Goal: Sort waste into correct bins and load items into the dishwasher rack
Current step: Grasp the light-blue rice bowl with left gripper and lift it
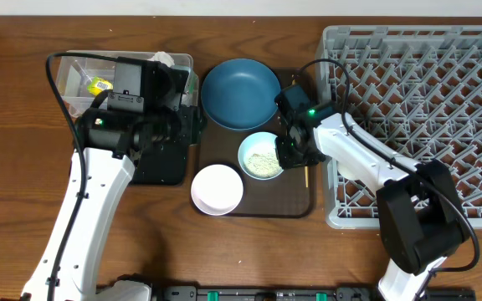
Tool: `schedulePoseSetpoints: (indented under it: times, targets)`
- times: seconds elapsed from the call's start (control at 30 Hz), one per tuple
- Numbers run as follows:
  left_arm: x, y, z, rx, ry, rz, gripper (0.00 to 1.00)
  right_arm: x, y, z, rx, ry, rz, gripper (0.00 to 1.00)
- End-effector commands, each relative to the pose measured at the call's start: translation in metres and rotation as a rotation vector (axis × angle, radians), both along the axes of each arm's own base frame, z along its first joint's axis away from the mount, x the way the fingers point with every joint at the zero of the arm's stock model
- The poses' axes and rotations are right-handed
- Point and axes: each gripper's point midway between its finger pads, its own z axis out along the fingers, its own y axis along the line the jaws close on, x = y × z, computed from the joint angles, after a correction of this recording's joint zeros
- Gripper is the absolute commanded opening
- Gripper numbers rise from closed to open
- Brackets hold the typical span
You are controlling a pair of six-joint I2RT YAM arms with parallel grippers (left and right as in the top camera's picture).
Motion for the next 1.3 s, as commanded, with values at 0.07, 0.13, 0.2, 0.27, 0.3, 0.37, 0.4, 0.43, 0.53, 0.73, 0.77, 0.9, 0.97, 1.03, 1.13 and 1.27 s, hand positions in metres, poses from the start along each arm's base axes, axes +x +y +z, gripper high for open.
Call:
schedulePoseSetpoints:
  times: [0.07, 0.13, 0.2, 0.27, 0.3, 0.37, 0.4, 0.43, 0.53, 0.73, 0.77, 0.9, 0.97, 1.03, 1.13, 1.27]
  targets:
    - [0.0, 0.003, 0.003, 0.011, -0.012, 0.004, 0.52, 0.002, -0.003, 0.002, -0.031, -0.023, -0.006, 0.36]
    - [0.0, 0.003, 0.003, 0.007, -0.009, 0.011, 0.52, 0.003, -0.003, 0.005, -0.027, -0.031, 0.002, 0.36]
    - [0.0, 0.003, 0.003, 0.005, -0.006, 0.016, 0.52, 0.005, -0.002, 0.009, -0.021, -0.043, 0.003, 0.36]
    - [0.0, 0.003, 0.002, 0.005, -0.003, 0.016, 0.52, 0.006, 0.0, 0.014, -0.008, -0.051, 0.003, 0.37]
    - [0.0, 0.003, 0.001, 0.005, 0.0, 0.017, 0.52, 0.006, 0.001, 0.017, -0.003, -0.056, 0.003, 0.37]
    - [0.001, 0.003, -0.001, -0.002, 0.011, 0.029, 0.52, 0.008, 0.002, 0.024, 0.01, -0.073, 0.003, 0.37]
    - [0.001, 0.002, -0.002, -0.008, 0.02, 0.039, 0.52, 0.009, 0.003, 0.028, 0.017, -0.086, 0.003, 0.37]
    - [0.001, 0.001, -0.004, -0.013, 0.031, 0.045, 0.52, 0.012, 0.004, 0.036, 0.027, -0.105, 0.003, 0.38]
    - [0.001, -0.009, -0.013, -0.02, 0.064, 0.027, 0.52, 0.026, 0.004, 0.067, 0.069, -0.182, -0.016, 0.42]
    - [-0.007, -0.052, -0.041, -0.002, 0.148, -0.075, 0.51, 0.054, -0.022, 0.139, 0.133, -0.34, -0.095, 0.59]
    - [-0.009, -0.06, -0.046, 0.001, 0.158, -0.097, 0.51, 0.057, -0.031, 0.148, 0.137, -0.358, -0.117, 0.6]
    - [-0.018, -0.102, -0.066, 0.009, 0.189, -0.178, 0.51, 0.064, -0.074, 0.173, 0.132, -0.405, -0.215, 0.64]
    - [-0.021, -0.124, -0.078, 0.018, 0.197, -0.221, 0.51, 0.065, -0.098, 0.182, 0.123, -0.423, -0.264, 0.66]
    - [-0.025, -0.142, -0.089, 0.023, 0.202, -0.26, 0.51, 0.064, -0.116, 0.187, 0.117, -0.431, -0.295, 0.66]
    - [-0.029, -0.164, -0.111, 0.054, 0.21, -0.297, 0.51, 0.06, -0.138, 0.192, 0.106, -0.431, -0.335, 0.68]
    - [-0.033, -0.175, -0.144, 0.167, 0.206, -0.316, 0.51, 0.053, -0.151, 0.191, 0.092, -0.41, -0.352, 0.69]
